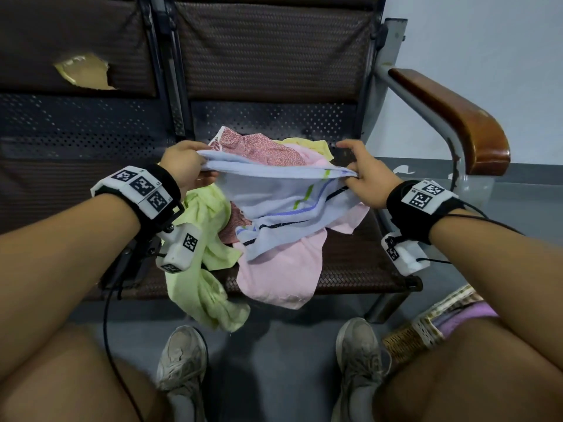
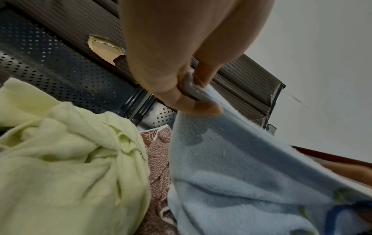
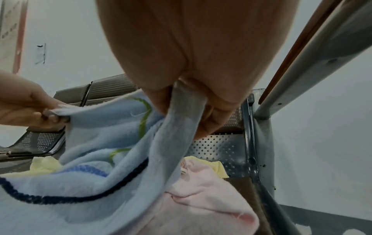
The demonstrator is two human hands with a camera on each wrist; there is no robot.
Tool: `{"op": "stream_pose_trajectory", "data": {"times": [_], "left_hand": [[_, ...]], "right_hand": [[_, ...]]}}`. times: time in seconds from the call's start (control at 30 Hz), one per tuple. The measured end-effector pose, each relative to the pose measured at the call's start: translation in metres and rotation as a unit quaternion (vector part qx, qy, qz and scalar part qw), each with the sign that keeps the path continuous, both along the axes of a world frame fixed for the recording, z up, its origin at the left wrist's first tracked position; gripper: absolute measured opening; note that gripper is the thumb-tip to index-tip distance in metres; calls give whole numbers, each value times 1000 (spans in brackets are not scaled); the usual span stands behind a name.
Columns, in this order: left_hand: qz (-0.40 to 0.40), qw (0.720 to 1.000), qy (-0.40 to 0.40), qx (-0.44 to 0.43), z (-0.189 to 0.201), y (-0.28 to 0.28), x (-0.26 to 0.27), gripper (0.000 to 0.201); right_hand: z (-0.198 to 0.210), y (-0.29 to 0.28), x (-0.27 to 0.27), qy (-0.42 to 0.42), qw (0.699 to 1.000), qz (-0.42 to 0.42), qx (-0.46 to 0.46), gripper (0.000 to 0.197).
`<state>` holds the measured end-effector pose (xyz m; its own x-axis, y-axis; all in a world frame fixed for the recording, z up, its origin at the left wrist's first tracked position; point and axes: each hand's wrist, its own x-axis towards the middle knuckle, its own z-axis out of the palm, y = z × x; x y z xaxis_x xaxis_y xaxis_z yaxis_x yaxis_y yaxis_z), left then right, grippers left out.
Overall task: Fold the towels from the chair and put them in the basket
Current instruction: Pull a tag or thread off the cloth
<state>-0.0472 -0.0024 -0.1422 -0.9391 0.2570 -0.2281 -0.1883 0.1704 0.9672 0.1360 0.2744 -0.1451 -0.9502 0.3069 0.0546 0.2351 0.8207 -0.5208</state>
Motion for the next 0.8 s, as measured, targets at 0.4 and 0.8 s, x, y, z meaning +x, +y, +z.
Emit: {"op": "stream_pose_trajectory", "data": {"times": [0.4, 0.8], "left_hand": [[-51, 965, 253, -56, 19, -8, 3, 11], [-15, 967, 238, 86, 108, -6, 10, 27]], "right_hand": [[50, -23, -3, 95, 988, -108, -48, 20], [137, -13, 11, 135, 959, -49, -245, 50]]}}
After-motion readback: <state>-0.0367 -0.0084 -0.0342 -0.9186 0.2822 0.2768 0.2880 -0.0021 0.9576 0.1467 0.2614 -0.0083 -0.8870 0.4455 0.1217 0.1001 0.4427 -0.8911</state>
